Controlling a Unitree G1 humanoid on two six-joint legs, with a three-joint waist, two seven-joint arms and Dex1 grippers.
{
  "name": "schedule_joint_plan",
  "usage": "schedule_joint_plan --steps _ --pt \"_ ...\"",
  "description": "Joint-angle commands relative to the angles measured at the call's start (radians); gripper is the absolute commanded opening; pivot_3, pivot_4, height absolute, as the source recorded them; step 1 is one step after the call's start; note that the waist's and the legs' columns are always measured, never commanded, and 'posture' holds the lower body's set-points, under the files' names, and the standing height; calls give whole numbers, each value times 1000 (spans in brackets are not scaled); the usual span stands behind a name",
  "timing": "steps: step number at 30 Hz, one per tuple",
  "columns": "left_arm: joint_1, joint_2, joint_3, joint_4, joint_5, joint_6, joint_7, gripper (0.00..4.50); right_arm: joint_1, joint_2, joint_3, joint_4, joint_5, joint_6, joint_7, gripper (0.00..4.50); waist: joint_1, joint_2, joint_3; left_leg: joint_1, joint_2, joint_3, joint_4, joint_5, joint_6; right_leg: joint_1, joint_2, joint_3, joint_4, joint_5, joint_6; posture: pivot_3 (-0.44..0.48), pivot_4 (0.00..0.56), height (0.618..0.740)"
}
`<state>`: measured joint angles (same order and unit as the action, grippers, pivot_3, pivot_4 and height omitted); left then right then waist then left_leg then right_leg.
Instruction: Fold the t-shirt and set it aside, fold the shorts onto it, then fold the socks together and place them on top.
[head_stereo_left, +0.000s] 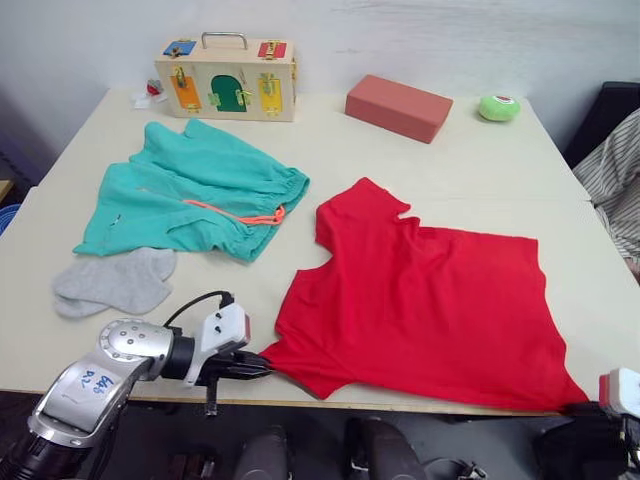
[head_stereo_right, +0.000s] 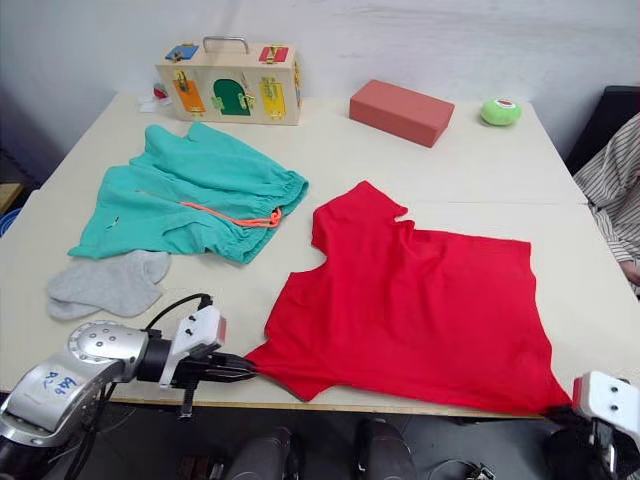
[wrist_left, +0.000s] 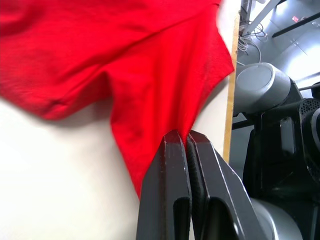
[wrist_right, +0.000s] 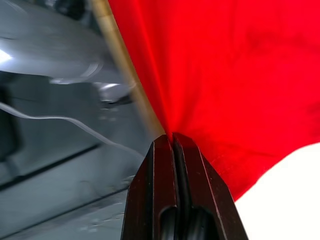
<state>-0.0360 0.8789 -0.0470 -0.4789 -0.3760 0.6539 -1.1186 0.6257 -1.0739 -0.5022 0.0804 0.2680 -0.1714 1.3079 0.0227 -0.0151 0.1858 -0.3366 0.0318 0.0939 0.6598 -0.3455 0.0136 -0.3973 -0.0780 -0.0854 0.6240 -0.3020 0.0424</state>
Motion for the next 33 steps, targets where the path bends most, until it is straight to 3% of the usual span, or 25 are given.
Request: schedule_joint_plan --steps 1,8,12,19,22,31,33 --pt "-2 36 32 21 -32 -31 -47 11 7 -3 -47 1 0 23 9 0 -3 1 0 0 0 0 0 0 0 0 0 0 0 0 0 0 150 740" --pt "-75 52 31 86 -69 -30 -85 11 -91 1 -9 42 -15 8 -10 0 0 4 2 0 0 0 -1 0 0 -1 0 0 0 0 0 0 150 740" --pt "-118 110 39 113 -98 -21 -147 11 -96 -6 -12 37 -3 44 16 0 1 4 2 -1 0 0 -1 0 -1 -2 0 0 0 0 0 0 150 740" --pt "-294 204 -7 166 -149 80 -249 11 25 -14 -116 -94 86 276 101 0 2 6 3 -2 -1 0 -1 0 0 -2 0 -1 1 0 1 0 150 740" --pt "-321 244 -48 173 -111 49 -288 11 79 -5 -163 -160 80 317 112 0 -2 6 3 -2 -1 1 -1 0 -1 -2 1 -1 1 -1 2 0 150 740" --pt "-287 233 -56 276 -70 6 -250 11 20 29 -110 -238 91 339 94 0 -3 5 4 -3 -1 2 -1 0 -1 -5 1 0 2 -1 2 0 150 740" --pt "-346 159 -42 360 -33 -54 -168 11 -94 12 -53 -202 86 319 73 0 -3 4 4 -3 -1 2 -1 0 -1 -5 1 0 2 -1 2 0 150 740"
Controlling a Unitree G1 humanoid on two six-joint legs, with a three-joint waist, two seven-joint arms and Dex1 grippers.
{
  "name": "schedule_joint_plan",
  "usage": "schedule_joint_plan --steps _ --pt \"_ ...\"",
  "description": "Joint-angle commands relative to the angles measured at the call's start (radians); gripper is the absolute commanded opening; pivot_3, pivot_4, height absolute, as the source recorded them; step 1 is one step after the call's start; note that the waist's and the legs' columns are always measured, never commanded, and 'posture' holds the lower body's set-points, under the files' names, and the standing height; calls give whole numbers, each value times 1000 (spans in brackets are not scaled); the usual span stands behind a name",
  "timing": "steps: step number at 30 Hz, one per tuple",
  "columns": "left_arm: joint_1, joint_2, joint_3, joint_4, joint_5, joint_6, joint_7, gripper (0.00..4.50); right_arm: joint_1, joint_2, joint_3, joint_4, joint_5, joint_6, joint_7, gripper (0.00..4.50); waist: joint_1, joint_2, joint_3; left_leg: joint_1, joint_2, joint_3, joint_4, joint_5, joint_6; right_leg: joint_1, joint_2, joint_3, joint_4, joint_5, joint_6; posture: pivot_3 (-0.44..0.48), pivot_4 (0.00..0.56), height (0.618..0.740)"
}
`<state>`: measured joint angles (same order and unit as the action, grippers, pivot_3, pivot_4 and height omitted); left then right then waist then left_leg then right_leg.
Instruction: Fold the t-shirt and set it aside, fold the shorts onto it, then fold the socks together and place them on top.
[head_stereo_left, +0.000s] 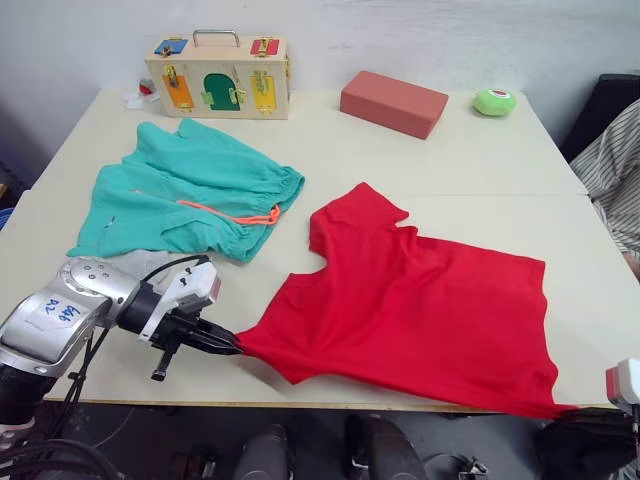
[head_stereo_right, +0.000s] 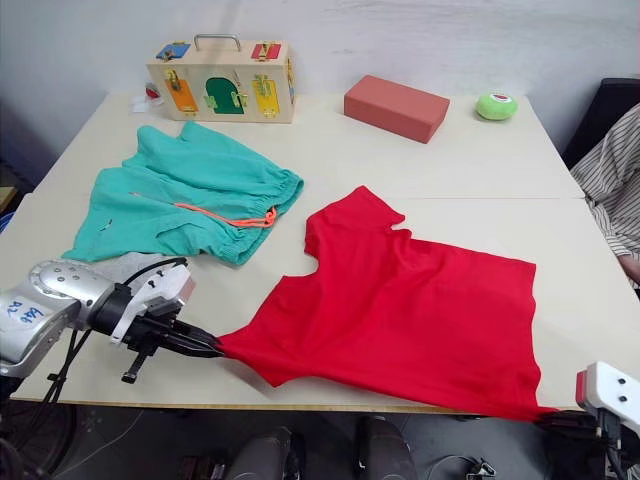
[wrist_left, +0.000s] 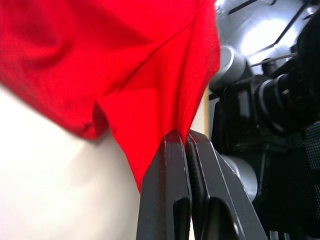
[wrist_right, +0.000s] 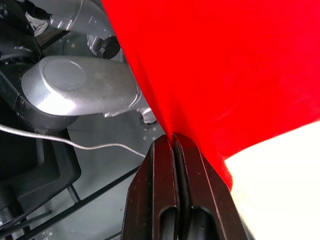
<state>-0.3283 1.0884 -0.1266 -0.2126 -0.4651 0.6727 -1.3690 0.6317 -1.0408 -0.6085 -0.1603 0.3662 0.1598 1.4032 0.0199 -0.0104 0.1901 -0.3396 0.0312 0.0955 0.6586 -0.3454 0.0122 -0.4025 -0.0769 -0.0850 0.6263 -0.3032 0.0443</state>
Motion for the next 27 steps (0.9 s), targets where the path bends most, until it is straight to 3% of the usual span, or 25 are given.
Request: schedule_joint_plan --steps 1,3,5,6,8,10,12,15,16,18,21,25,27 --pt "-118 -110 50 164 85 -126 153 11 -197 -28 84 72 -14 -35 -44 0 2 0 0 0 0 0 0 0 0 0 0 0 0 0 0 0 150 740" --pt "-262 -205 70 314 137 -209 267 11 -421 -35 147 152 -24 -77 -92 0 3 -1 4 0 -1 0 5 1 1 1 0 0 1 1 2 0 150 740" --pt "-480 -304 114 533 194 -345 434 11 -774 -9 235 279 -58 -126 -185 0 2 -4 7 -6 -2 0 8 4 3 -3 -1 0 1 7 3 0 150 740" --pt "-557 -335 129 616 212 -387 486 11 -895 4 268 330 -71 -142 -212 0 -2 -5 8 -11 -2 1 10 8 0 -7 0 0 2 10 3 0 150 740" --pt "-792 -380 184 846 251 -570 652 11 -1282 62 364 497 -173 -225 -340 0 -13 -8 12 -19 -3 2 12 15 -4 -15 0 0 2 15 4 0 150 740" --pt "-993 -390 218 1055 300 -742 809 11 -1599 119 440 683 -288 -326 -480 0 -27 -10 15 -31 -3 3 15 18 -7 -27 1 1 4 16 4 0 150 740" --pt "-1128 -375 231 1207 338 -843 917 11 -1792 150 482 844 -361 -422 -585 0 -27 -10 15 -43 -3 10 13 19 -8 -46 1 3 15 15 4 0 150 740" --pt "-1374 -290 261 1352 398 -1028 1113 11 -2116 178 529 1084 -484 -585 -856 0 -32 -10 15 -49 -3 19 8 20 -9 -63 -4 -16 27 15 3 0 150 740" --pt "-1422 -272 268 1369 403 -1081 1118 11 -2171 171 539 1128 -515 -634 -928 0 -37 -11 16 -50 -2 24 6 19 -8 -68 -6 -21 28 15 3 0 150 740" --pt "-1466 -250 260 1375 409 -1172 1040 11 -2223 141 570 1191 -569 -724 -1003 0 -45 -11 16 -69 -5 26 5 18 -7 -87 -9 -29 30 15 3 0 150 740" --pt "-1436 -234 252 1351 398 -1251 885 11 -2214 103 582 1250 -582 -803 -1009 0 -46 -11 16 -69 -4 36 7 17 -4 -85 -13 -50 38 15 3 0 150 740" --pt "-1189 -235 278 1237 326 -1235 688 11 -1993 100 542 1259 -472 -843 -829 0 -48 -10 15 -64 0 57 9 13 12 -69 -20 -69 31 15 4 0 150 740" --pt "-945 -236 284 1082 289 -1187 620 11 -1776 113 536 1198 -404 -890 -706 0 -48 -9 16 -63 1 57 19 10 18 -57 -22 -74 27 15 5 0 150 740"
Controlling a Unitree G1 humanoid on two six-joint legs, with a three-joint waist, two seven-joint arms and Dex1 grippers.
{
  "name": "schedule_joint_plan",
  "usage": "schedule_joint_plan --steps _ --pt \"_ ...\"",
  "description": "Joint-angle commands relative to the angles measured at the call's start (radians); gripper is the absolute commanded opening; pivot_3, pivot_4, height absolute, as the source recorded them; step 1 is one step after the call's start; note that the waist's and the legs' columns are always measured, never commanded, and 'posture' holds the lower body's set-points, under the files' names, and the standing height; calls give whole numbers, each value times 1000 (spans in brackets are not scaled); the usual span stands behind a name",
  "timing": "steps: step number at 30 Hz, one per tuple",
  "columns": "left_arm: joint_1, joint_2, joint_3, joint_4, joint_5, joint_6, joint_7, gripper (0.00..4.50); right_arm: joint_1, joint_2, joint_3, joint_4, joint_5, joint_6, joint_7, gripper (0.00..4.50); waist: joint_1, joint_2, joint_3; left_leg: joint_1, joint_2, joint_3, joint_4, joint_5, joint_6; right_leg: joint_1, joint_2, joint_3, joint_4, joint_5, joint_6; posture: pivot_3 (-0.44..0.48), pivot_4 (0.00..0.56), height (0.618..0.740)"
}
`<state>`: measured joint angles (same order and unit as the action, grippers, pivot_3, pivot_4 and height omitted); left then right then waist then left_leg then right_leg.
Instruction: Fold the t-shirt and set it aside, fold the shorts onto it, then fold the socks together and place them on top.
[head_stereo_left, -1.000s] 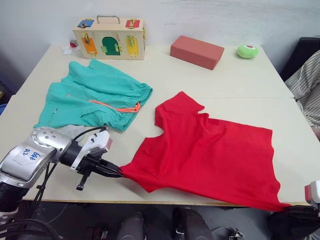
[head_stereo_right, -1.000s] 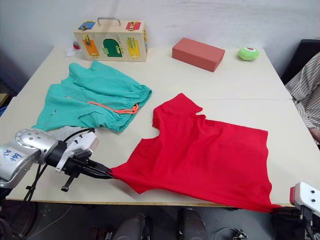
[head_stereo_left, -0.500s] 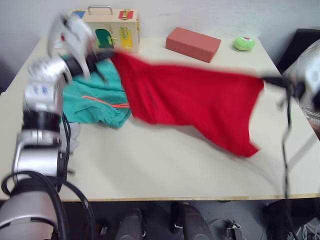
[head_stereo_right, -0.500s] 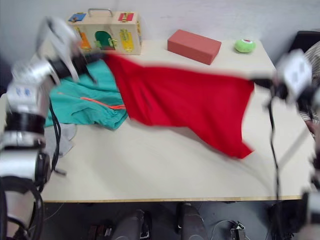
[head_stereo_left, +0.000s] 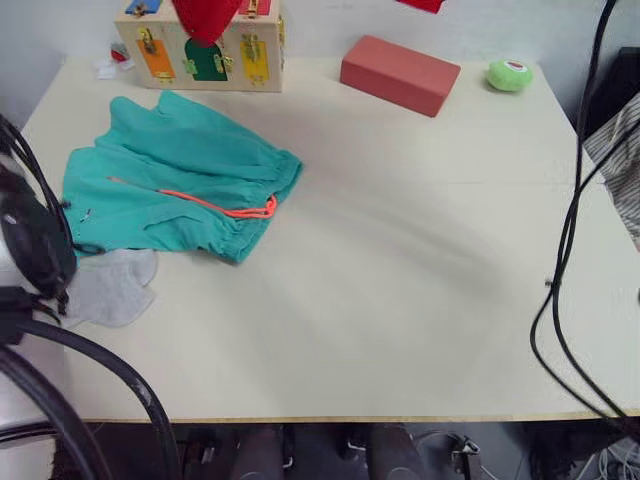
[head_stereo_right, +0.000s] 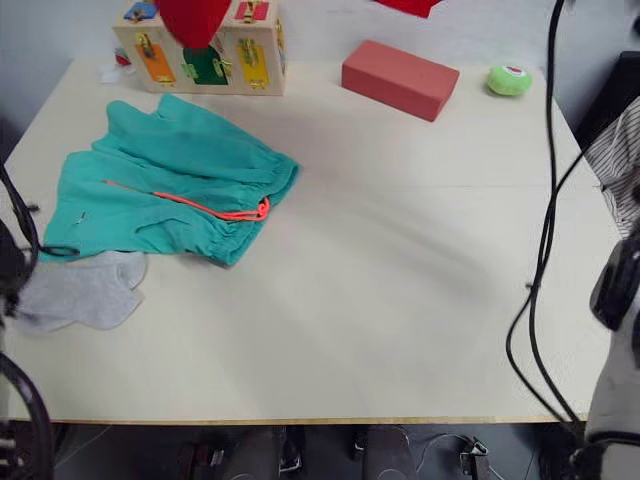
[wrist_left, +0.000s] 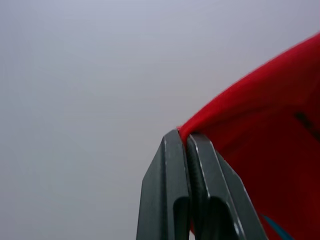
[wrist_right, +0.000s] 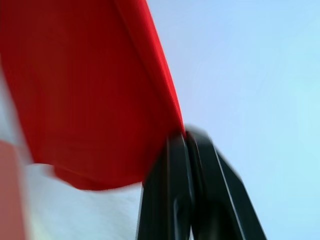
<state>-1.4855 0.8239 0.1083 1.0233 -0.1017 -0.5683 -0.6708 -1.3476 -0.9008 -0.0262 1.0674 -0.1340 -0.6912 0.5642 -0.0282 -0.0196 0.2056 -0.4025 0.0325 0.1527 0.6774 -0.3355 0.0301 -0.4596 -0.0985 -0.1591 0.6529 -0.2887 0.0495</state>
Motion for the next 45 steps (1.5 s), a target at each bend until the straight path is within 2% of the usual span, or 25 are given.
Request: schedule_joint_plan --steps 1,4,5,7,10,12,15,18,20,24,28,33,41,45 --pt "339 24 53 -260 -105 101 -112 11 311 -18 -41 -66 129 -33 206 0 0 1 0 -2 0 -1 3 0 1 1 -2 0 -3 0 1 0 150 740" --pt "712 43 26 -590 -117 204 -188 11 617 -25 -20 -203 176 -66 330 0 1 3 4 -4 -1 -7 8 1 7 9 -6 1 -10 -2 4 0 150 740" --pt "876 58 3 -728 -116 242 -226 11 742 -32 -11 -254 195 -105 371 0 0 4 5 -5 -3 -6 9 2 9 10 -11 1 -11 -2 4 0 150 740" --pt "1108 82 -14 -957 -163 383 -276 11 899 -59 -8 -316 197 -135 408 0 1 6 6 -4 -2 -7 14 2 9 13 -13 3 -9 -2 4 0 150 740" --pt "1329 128 -6 -1219 -264 616 -309 11 1058 -109 -69 -413 291 -55 468 0 4 7 7 0 -2 -7 20 3 11 19 -17 6 -7 -1 7 0 150 740" --pt "1403 164 9 -1291 -283 705 -333 11 1140 -144 -96 -464 343 -30 516 0 10 9 7 14 -2 -9 21 6 12 34 -17 7 -14 2 6 0 150 740" --pt "1456 214 20 -1352 -298 781 -369 11 1243 -182 -131 -525 402 3 586 0 12 11 7 39 0 -11 12 0 5 57 -17 7 -23 3 4 0 150 740" --pt "1471 245 13 -1412 -328 858 -402 11 1290 -202 -156 -554 404 43 596 0 12 14 5 50 1 -10 3 1 6 65 -17 8 -26 3 0 0 150 740" --pt "1475 258 4 -1444 -342 901 -421 11 1311 -208 -168 -573 402 64 598 0 11 16 4 49 1 -9 1 5 -3 62 -17 8 -23 2 -1 0 150 740" --pt "1514 293 4 -1464 -349 978 -460 11 1405 -220 -202 -674 421 125 622 0 12 17 3 47 1 -6 0 7 -1 54 -17 8 -14 -6 -6 0 150 740" --pt "1599 341 25 -1452 -323 994 -509 11 1555 -225 -242 -845 442 243 635 0 16 16 4 45 2 -6 -1 6 -3 49 -16 8 -10 -10 -7 0 150 740" --pt "1647 364 53 -1441 -306 990 -527 11 1631 -219 -294 -920 408 299 601 0 26 16 3 45 2 -6 2 3 -1 50 -16 10 -10 -9 -6 0 150 740" --pt "1597 363 62 -1424 -352 1056 -543 11 1675 -215 -311 -964 408 385 621 0 30 15 3 45 2 -6 0 2 -2 48 -16 11 -10 -10 -7 0 150 740" --pt "1504 399 68 -1342 -369 1088 -590 11 1670 -312 -326 -979 490 622 744 0 29 16 3 44 2 -6 2 2 -2 48 -16 11 -10 -10 -7 0 150 740"
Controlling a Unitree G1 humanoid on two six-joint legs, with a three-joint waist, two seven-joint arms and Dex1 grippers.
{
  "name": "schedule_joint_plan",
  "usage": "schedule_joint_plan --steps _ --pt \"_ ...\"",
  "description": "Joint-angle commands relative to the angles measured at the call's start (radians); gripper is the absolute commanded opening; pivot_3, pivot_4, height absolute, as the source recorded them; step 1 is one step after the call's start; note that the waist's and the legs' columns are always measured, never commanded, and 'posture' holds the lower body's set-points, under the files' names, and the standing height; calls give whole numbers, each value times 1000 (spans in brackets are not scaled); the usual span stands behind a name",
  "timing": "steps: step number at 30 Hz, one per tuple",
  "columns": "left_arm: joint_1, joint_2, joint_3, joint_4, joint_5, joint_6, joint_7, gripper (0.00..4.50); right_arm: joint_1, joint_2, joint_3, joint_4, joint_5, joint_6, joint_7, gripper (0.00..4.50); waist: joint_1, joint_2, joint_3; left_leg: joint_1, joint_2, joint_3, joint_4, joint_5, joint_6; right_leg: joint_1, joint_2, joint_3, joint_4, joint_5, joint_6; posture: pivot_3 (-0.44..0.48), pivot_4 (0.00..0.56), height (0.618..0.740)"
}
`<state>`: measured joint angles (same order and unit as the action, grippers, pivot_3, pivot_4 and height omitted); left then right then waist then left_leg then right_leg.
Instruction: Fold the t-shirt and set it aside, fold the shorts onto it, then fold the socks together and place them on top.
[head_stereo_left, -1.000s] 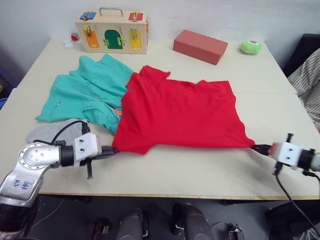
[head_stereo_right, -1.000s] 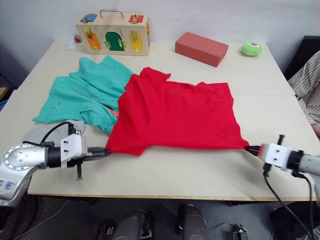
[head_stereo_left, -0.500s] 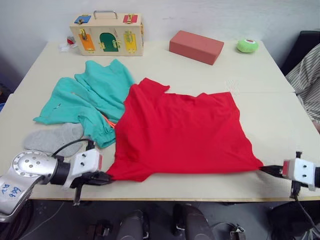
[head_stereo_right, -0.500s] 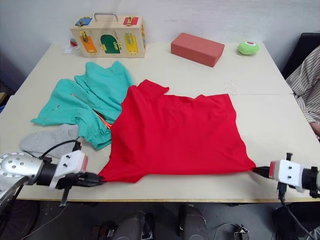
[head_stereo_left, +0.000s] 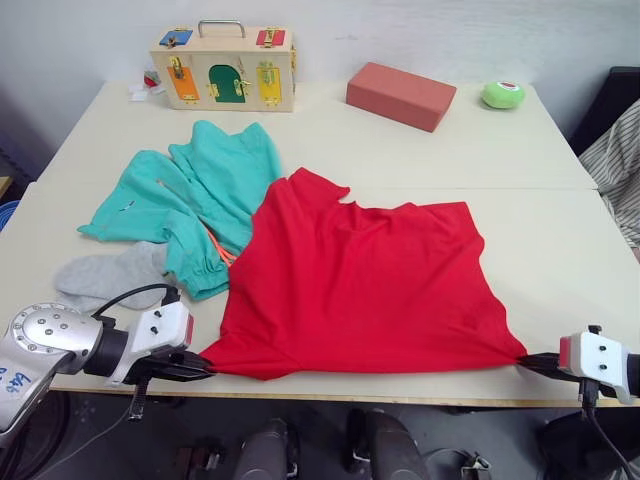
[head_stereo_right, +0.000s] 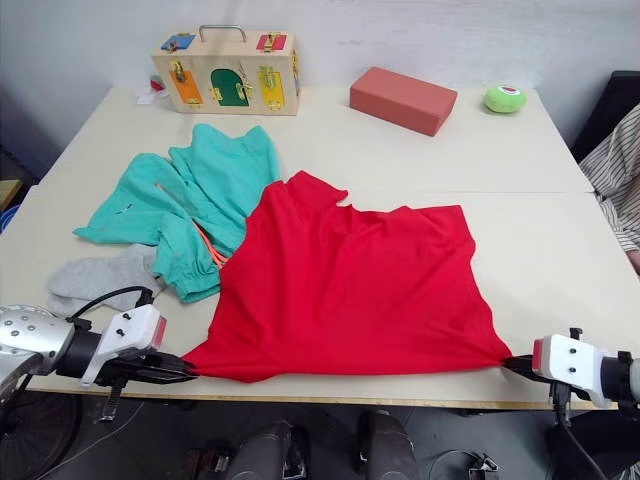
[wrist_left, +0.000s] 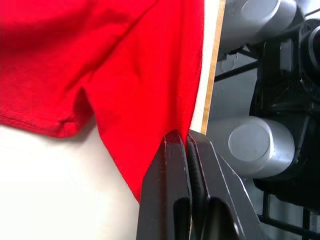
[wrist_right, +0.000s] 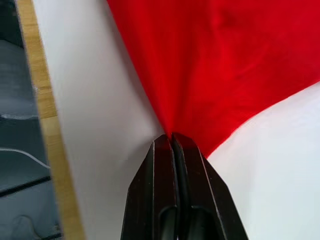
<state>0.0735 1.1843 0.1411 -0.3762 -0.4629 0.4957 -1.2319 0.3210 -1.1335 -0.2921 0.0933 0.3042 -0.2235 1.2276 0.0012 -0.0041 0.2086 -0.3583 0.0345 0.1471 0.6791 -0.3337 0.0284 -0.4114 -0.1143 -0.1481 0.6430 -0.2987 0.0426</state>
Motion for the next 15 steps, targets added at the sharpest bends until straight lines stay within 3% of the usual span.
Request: schedule_joint_plan --steps 1,10,15 --pt "-76 39 29 71 -12 34 -33 11 -6 -90 -61 -8 60 184 94 0 -1 0 0 0 0 0 0 0 0 0 0 0 0 0 0 0 150 740" --pt "-209 9 -45 157 -29 162 -21 11 -172 -93 26 34 68 371 146 0 -4 0 0 -1 0 0 -1 -1 0 -1 0 0 0 0 0 0 150 740" --pt "-306 -81 -97 230 -19 209 41 11 -321 -29 108 130 35 398 113 0 0 -1 0 -1 0 0 1 -1 0 -1 0 0 1 0 0 0 150 740"
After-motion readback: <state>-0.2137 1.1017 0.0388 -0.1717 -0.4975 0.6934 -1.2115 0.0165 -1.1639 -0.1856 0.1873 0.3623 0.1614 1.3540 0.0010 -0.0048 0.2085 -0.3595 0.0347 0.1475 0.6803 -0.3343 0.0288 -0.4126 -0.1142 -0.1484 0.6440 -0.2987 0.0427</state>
